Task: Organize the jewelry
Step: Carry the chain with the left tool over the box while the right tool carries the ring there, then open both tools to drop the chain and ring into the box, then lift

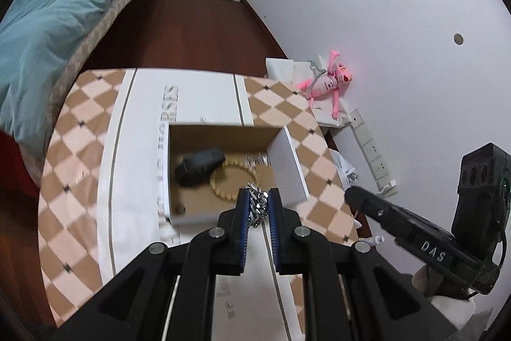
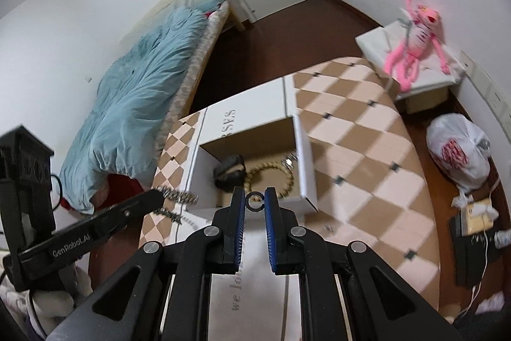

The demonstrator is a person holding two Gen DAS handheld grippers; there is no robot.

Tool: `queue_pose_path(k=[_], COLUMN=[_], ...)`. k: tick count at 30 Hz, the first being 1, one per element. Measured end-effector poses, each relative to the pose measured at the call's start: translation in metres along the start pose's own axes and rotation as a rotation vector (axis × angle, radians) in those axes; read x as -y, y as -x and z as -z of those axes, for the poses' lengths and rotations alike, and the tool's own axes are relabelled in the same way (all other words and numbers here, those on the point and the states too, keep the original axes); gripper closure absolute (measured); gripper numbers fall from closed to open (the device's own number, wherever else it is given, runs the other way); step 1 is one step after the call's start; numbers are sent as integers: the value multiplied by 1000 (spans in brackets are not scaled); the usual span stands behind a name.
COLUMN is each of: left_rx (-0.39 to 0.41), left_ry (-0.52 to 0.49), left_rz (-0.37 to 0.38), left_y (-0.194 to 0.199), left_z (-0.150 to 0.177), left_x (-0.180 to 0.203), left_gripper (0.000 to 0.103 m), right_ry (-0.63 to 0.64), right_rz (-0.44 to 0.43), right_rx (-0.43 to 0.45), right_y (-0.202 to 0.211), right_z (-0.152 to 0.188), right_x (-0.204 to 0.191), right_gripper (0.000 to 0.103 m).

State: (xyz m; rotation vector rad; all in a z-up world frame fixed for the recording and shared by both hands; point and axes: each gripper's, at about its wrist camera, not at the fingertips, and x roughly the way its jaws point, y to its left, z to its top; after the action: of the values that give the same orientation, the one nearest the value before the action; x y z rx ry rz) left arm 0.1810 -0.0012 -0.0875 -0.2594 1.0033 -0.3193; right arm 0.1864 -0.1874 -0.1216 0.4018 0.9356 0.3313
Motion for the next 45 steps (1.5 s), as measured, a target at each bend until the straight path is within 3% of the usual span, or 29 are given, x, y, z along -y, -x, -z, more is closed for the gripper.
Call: queue_pose_path(k=[10, 17, 20, 21, 22, 23, 25, 28, 29, 30, 32, 35, 40, 45], left_rx=[-128, -183, -165, -158, -145, -127, -101, -91, -87, -83, -74, -47, -28, -23], left_ry=[62, 84, 58, 51, 39, 27, 8, 10, 9, 9, 3, -16, -25, -21], left_rz=[-36, -125, -198, -217, -255, -292, -341, -407, -425, -441, -464, -516, -539, -538], left_y=[-55, -71, -69, -69, -67, -65, -62, -62, -62, -63, -64, -64, -62, -59], left_z=[-27, -37, -42, -43, -44, -44, -44, -40, -39, -36, -28, -17, -5, 3], left_x=[-35, -39, -37, -37, -36, -36, -37, -44, -46, -48, -51, -53, -54, -52], left_gripper=[94, 92, 79, 57, 28, 18, 15, 14, 13, 5, 1, 1, 1, 1], right_ry=[39, 79, 87, 94, 101, 106, 113, 129, 135, 145, 168, 199, 207, 202], right_rz=[32, 82, 124, 133, 148, 157, 172, 215, 230, 250, 299, 376, 445, 464], right_rx=[-175, -307, -340, -340, -333, -327, -315, -299, -294, -289, -275, -252, -210, -178], right_y=[-72, -111, -119, -119, -118, -116, -113, -109, -109, -109, -107, -104, -97, -87], right_z=[-40, -48, -49, -50, -50, -50, -51, -50, -49, -47, -42, -34, -25, -20], right_x=[-3, -1, 2, 2, 3, 3, 4, 4, 4, 4, 2, 0, 3, 2], right_gripper=[90, 89, 89, 87, 81, 69, 55, 51, 45, 40, 14, 10, 5, 5])
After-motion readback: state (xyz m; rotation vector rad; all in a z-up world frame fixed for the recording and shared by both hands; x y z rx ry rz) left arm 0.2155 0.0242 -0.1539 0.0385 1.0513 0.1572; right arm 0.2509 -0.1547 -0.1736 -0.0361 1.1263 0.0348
